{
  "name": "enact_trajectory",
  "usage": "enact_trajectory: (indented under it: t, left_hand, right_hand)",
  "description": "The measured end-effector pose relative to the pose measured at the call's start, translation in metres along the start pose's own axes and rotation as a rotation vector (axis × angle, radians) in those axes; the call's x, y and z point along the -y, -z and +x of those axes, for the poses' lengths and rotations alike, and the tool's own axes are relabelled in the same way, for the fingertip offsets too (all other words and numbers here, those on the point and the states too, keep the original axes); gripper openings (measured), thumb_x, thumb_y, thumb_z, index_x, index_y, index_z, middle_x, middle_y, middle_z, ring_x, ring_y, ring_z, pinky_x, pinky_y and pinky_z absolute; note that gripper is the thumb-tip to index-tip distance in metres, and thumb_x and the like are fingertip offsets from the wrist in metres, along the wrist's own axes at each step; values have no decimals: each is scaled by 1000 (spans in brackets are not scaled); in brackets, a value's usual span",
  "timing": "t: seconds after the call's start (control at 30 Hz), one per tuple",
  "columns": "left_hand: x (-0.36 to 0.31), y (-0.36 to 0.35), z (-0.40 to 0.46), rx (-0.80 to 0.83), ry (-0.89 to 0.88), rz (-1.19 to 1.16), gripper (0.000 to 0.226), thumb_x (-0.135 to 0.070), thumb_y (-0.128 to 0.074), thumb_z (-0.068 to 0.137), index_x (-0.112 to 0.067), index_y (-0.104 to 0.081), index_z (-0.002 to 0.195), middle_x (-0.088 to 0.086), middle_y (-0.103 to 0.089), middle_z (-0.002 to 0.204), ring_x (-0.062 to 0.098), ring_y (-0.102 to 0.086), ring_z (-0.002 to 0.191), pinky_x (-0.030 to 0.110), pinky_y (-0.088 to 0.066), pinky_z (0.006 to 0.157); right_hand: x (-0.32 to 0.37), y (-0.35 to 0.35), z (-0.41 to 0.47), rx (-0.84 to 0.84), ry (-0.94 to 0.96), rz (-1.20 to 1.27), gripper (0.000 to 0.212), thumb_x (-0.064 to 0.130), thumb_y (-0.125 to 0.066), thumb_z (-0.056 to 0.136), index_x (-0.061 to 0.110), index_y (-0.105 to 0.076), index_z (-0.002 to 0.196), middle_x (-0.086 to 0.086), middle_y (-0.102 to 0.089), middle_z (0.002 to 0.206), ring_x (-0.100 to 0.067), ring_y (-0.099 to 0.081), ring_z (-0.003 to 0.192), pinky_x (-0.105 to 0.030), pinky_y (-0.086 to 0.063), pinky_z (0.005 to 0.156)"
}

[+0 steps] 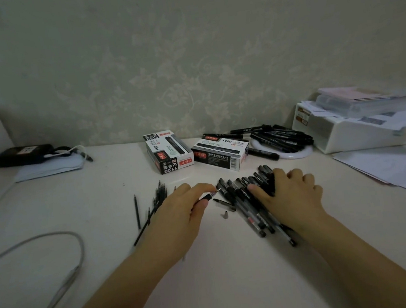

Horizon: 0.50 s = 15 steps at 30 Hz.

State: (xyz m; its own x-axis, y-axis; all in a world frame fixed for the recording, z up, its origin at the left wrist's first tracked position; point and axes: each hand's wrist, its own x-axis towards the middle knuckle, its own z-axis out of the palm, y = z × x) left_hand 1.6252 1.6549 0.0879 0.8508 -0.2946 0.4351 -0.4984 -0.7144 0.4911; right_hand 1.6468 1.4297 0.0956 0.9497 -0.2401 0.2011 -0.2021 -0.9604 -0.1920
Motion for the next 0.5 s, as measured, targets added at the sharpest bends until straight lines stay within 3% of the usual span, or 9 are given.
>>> enact_trajectory:
  t: [0.1, 0.13, 0.2, 0.27, 0.37, 0.43, 0.5]
  left_hand:
    - [-5, -1, 3, -73, 18, -128, 27, -26, -49, 98, -39, -54, 121, -11, -53, 84, 0, -50, 73, 11, -41, 67]
    - [-7, -1, 3, -91, 29, -173, 26, -27, -50, 98, -39, -53, 120, -12, -54, 83, -1, -51, 69, 9, -41, 64]
    - [-11, -3, 4, -106, 34, -228, 23, -28, -51, 97, -38, -51, 118, -12, -55, 82, 0, -51, 63, 9, -41, 59]
    - [-14, -3, 4, -109, 25, -246, 20, -28, -52, 96, -35, -52, 115, -13, -57, 83, -1, -52, 63, 8, -40, 58]
    - [-16, -2, 4, -111, -2, -232, 15, -26, -52, 96, -32, -57, 110, -15, -58, 85, -5, -52, 68, 5, -39, 62]
    - [-15, -2, 3, -102, 4, -204, 14, -26, -52, 96, -33, -58, 107, -15, -57, 84, -4, -52, 70, 6, -39, 64]
    - [-13, -2, 2, -95, 16, -169, 14, -27, -52, 96, -35, -57, 106, -15, -56, 82, -2, -52, 69, 7, -40, 65]
  right_hand:
    - [15, 12, -9, -186, 170, 508, 52, 65, -58, 85, 28, -63, 122, 8, -62, 118, -12, -57, 108, -33, -48, 91]
    - [22, 16, -14, -111, 175, 744, 44, 63, -64, 82, 31, -69, 111, 15, -68, 106, -3, -63, 96, -24, -50, 82]
    - [34, 20, -23, 199, 134, 1116, 32, 56, -71, 78, 32, -77, 98, 14, -75, 92, 1, -69, 84, -18, -50, 73]
    - [38, 17, -28, 405, 47, 1324, 24, 40, -74, 80, 24, -79, 98, 5, -78, 94, -5, -70, 82, -21, -52, 75]
    - [39, 12, -28, 499, -104, 1555, 22, 21, -74, 83, 11, -77, 103, -8, -77, 98, -9, -69, 76, -22, -51, 70]
    - [39, 14, -24, 493, -134, 1628, 21, 18, -67, 90, 7, -73, 107, -8, -77, 101, -11, -69, 80, -22, -53, 69]
    - [32, 20, -11, 345, -143, 1724, 22, 18, -57, 99, 4, -69, 109, -3, -77, 96, -8, -69, 76, -23, -56, 70]
